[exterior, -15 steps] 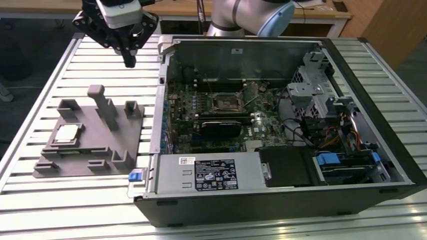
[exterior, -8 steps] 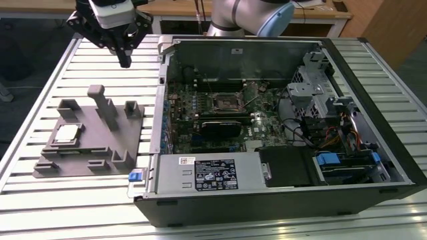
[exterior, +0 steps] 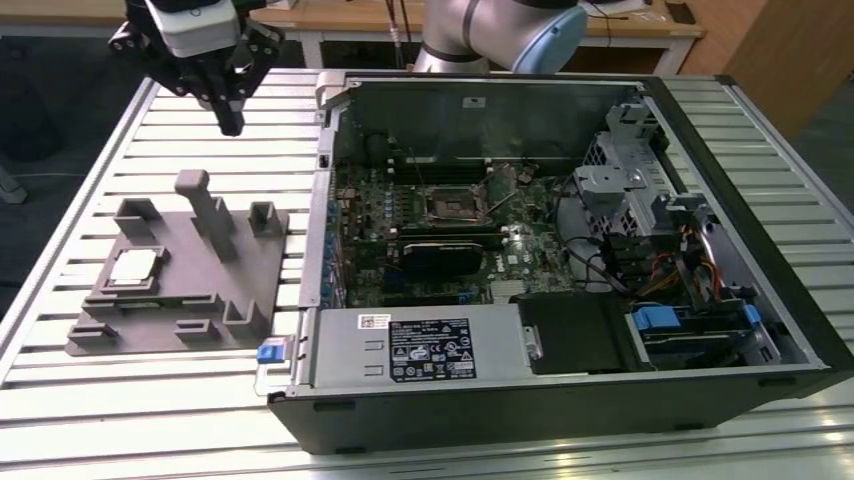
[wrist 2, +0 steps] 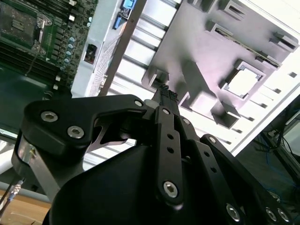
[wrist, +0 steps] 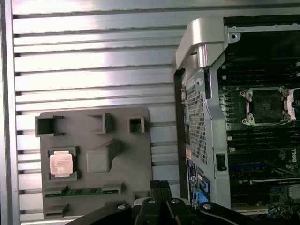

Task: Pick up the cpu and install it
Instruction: 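Reach for the cpu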

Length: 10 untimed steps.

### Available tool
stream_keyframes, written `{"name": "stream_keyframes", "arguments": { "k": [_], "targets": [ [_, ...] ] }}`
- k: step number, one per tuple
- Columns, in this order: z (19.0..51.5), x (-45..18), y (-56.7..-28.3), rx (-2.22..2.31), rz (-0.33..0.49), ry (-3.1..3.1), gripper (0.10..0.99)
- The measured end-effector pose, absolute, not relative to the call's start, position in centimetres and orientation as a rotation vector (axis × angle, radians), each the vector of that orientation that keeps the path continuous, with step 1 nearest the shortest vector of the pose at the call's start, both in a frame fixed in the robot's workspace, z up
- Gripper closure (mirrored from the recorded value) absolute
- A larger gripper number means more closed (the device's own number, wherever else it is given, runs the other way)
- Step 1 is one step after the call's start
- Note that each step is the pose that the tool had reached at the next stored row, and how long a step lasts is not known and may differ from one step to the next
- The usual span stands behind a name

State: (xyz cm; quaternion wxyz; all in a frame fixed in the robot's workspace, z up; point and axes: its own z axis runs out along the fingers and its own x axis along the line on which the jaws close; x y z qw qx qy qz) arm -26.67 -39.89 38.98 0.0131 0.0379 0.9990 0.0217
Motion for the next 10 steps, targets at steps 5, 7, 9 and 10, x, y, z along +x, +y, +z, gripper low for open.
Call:
{"name": "stream_keyframes", "arguments": {
  "k": [5, 7, 9, 10],
  "targets": [
    [39.0, -27.5, -39.9, 0.118, 0.068, 3.112, 0.98],
    [39.0, -27.8, -39.9, 0.118, 0.068, 3.113, 0.98],
    [38.9, -28.1, -39.9, 0.118, 0.068, 3.112, 0.98],
    [38.9, -28.2, -39.9, 0.118, 0.068, 3.112, 0.98]
  ]
}}
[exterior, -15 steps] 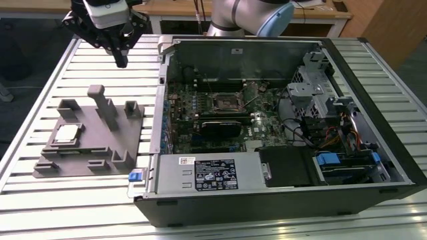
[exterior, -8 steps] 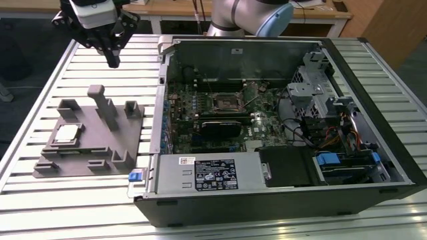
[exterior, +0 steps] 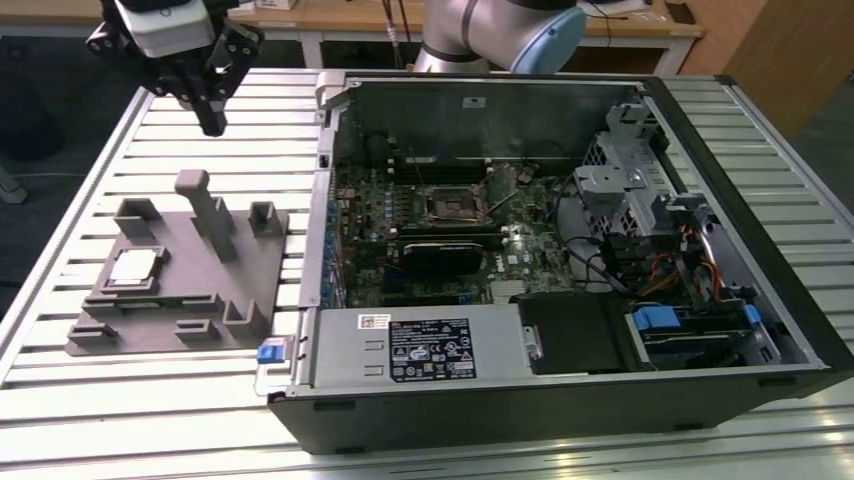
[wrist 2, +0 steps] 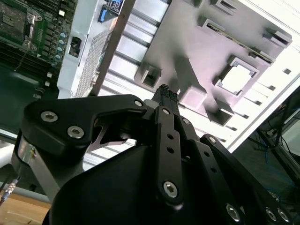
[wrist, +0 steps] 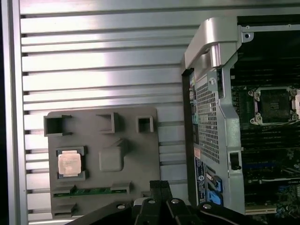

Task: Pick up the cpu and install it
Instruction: 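Reach for the cpu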

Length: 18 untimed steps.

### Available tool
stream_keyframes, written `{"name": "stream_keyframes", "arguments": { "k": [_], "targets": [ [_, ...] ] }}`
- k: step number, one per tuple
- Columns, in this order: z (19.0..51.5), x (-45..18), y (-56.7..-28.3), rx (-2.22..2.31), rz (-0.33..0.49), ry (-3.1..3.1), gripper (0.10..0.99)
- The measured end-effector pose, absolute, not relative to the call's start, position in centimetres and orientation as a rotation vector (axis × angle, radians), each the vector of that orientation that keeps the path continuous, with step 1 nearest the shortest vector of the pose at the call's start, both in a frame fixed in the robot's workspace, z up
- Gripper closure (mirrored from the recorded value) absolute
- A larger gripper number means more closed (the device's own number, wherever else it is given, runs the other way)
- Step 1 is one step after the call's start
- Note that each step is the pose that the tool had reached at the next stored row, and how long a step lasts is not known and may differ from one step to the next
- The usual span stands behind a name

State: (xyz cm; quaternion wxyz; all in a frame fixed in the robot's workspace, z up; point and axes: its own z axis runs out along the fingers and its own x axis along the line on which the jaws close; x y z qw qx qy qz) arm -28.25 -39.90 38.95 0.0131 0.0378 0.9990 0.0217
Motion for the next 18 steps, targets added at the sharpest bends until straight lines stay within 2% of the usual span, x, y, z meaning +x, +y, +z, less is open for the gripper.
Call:
{"name": "stream_keyframes", "arguments": {
  "k": [18],
  "targets": [
    [38.9, -31.1, -39.9, 0.118, 0.068, 3.113, 0.98]
  ]
}}
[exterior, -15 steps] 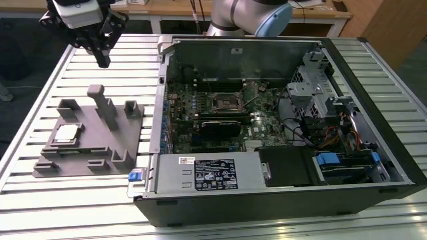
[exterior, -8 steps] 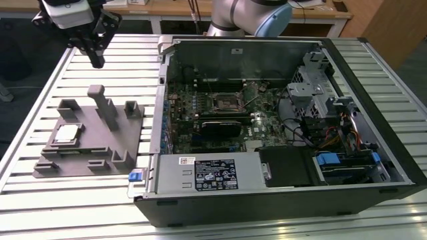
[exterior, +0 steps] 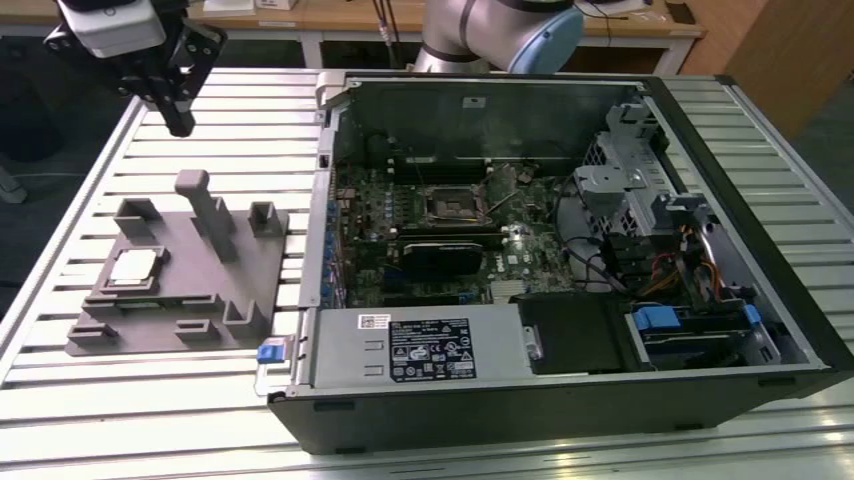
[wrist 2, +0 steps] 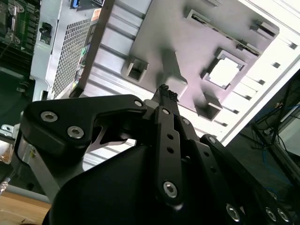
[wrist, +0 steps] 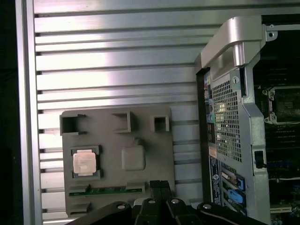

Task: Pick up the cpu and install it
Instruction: 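Reach for the cpu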

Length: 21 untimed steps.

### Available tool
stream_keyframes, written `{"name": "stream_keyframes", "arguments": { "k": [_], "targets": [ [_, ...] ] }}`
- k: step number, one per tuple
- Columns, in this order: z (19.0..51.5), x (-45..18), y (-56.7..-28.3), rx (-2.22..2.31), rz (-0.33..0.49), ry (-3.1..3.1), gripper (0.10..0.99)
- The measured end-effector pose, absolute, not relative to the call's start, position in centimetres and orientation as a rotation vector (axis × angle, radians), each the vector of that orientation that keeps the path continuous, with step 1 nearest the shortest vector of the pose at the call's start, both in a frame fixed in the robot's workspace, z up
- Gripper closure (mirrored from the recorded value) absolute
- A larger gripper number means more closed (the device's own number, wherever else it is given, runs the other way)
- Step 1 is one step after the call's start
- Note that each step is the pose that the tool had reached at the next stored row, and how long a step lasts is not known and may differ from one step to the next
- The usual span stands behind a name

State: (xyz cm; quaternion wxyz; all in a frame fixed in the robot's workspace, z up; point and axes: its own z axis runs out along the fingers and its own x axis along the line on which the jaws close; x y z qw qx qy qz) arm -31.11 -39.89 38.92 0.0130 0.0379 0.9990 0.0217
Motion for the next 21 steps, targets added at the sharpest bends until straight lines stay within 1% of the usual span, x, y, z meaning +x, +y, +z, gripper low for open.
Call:
{"name": "stream_keyframes", "arguments": {
  "k": [21],
  "targets": [
    [38.9, -35.0, -39.9, 0.118, 0.068, 3.112, 0.98]
  ]
}}
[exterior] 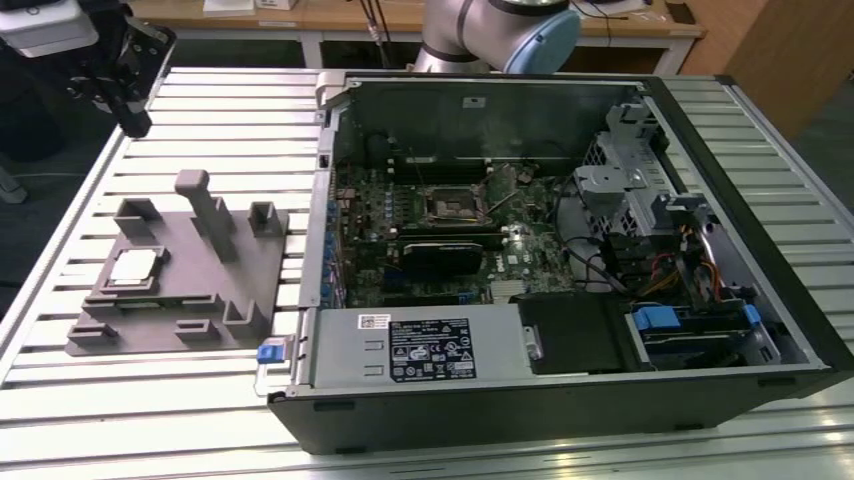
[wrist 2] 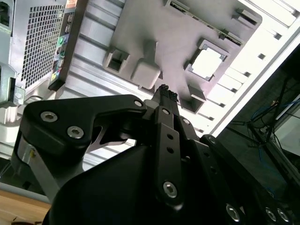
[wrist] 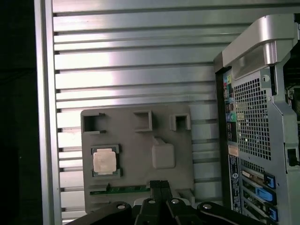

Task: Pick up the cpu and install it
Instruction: 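Reach for the cpu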

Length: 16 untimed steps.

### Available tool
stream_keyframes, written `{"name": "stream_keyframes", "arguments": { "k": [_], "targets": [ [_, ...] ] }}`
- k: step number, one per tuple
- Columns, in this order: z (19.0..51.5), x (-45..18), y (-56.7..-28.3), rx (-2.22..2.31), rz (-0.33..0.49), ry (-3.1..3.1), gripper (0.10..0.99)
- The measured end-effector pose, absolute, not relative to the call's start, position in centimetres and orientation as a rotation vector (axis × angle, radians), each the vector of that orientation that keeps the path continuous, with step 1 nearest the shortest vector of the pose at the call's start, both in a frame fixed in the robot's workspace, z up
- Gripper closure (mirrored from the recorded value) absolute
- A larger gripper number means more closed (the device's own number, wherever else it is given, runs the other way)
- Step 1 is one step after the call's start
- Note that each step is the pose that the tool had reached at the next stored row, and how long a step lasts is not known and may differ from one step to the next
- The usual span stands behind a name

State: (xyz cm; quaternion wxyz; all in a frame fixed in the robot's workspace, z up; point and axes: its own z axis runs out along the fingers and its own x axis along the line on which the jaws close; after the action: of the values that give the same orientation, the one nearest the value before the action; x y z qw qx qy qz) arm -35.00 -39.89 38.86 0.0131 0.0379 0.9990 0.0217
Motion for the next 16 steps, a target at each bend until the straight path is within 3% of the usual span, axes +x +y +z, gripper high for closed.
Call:
{"name": "stream_keyframes", "arguments": {
  "k": [16],
  "targets": [
    [38.8, -37.5, -39.9, 0.118, 0.068, 3.112, 0.98]
  ]
}}
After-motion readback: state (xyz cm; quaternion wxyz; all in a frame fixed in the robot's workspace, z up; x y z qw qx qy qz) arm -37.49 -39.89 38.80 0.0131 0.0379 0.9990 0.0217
